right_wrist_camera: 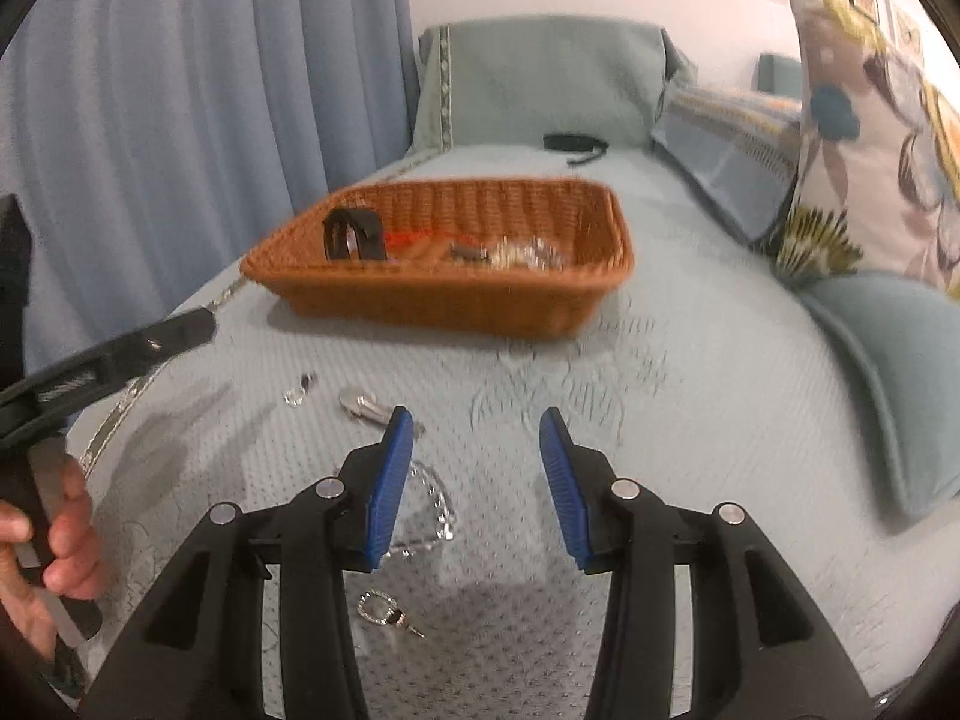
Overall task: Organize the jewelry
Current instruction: 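Move both open tools back over the remaining jewelry, then grasp the square silver pendant with the left tool while the right tool grasps the clear bead bracelet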
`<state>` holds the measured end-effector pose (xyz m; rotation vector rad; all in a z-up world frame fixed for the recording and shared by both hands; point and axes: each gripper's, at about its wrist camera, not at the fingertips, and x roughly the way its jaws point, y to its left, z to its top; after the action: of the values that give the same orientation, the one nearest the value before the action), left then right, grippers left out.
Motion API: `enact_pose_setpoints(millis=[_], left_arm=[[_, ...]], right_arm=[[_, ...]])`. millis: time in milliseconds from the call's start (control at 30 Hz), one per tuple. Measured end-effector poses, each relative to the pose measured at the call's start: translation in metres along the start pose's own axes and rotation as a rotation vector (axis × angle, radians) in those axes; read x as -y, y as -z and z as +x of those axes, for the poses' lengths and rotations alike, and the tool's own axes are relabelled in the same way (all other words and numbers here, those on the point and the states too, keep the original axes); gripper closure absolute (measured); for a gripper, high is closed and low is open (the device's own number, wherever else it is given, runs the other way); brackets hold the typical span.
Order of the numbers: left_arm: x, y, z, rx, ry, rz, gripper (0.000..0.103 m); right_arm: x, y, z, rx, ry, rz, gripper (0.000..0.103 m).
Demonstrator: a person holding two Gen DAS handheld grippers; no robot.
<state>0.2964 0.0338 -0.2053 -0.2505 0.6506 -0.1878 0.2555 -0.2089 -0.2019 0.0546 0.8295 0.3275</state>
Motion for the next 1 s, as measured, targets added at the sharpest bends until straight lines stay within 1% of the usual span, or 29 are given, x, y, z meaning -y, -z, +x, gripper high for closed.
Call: enact_pose_setpoints(millis=[100, 167, 200, 233, 267, 400, 467, 500, 600, 667, 733, 767, 933, 967, 1000], left_arm=[[-0.005, 0.004, 0.017, -0.051, -0.008, -0.002, 0.053], [-0.006, 0.006, 0.033, -0.119, -0.018, 0.002, 0.053], [-0.004, 0.008, 0.040, -0.153, -0.010, 0.016, 0.053], [-0.002, 0.008, 0.044, -0.171, -0.012, 0.027, 0.053], [0.001, 0.009, 0.048, -0.183, -0.020, 0.050, 0.053], [0.013, 0.006, 0.057, -0.182, -0.023, 0.114, 0.053], [0.018, 0.007, 0.066, -0.217, -0.029, 0.142, 0.055], [0.020, 0.008, 0.068, -0.222, -0.039, 0.156, 0.056], [0.026, 0.010, 0.068, -0.220, -0.052, 0.191, 0.057], [0.026, 0.009, 0.070, -0.225, -0.066, 0.193, 0.062], [0.026, 0.007, 0.072, -0.226, -0.068, 0.192, 0.062], [0.026, 0.007, 0.073, -0.228, -0.072, 0.191, 0.063], [0.031, 0.005, 0.078, -0.222, -0.126, 0.215, 0.078], [0.031, 0.006, 0.077, -0.221, -0.127, 0.218, 0.086], [0.032, 0.006, 0.077, -0.220, -0.122, 0.220, 0.090]], right_arm=[[0.000, 0.006, 0.007, -0.029, -0.012, 0.004, 0.062], [-0.002, 0.007, 0.007, -0.033, -0.019, -0.010, 0.062], [-0.003, 0.008, 0.009, -0.041, -0.017, -0.017, 0.063], [-0.005, 0.009, 0.012, -0.057, -0.012, -0.026, 0.062], [-0.006, 0.010, 0.015, -0.071, -0.009, -0.031, 0.062], [-0.009, 0.011, 0.020, -0.107, -0.019, -0.046, 0.062], [-0.010, 0.012, 0.026, -0.131, -0.016, -0.052, 0.063], [-0.011, 0.012, 0.028, -0.139, -0.016, -0.054, 0.063], [-0.015, 0.013, 0.031, -0.155, -0.011, -0.068, 0.063], [-0.018, 0.014, 0.033, -0.160, -0.007, -0.080, 0.068], [-0.021, 0.015, 0.035, -0.167, -0.004, -0.089, 0.072], [-0.022, 0.015, 0.037, -0.172, -0.001, -0.091, 0.072], [-0.021, 0.015, 0.039, -0.179, -0.002, -0.090, 0.072], [-0.022, 0.015, 0.039, -0.179, 0.001, -0.092, 0.072], [-0.022, 0.015, 0.039, -0.178, 0.002, -0.094, 0.072]])
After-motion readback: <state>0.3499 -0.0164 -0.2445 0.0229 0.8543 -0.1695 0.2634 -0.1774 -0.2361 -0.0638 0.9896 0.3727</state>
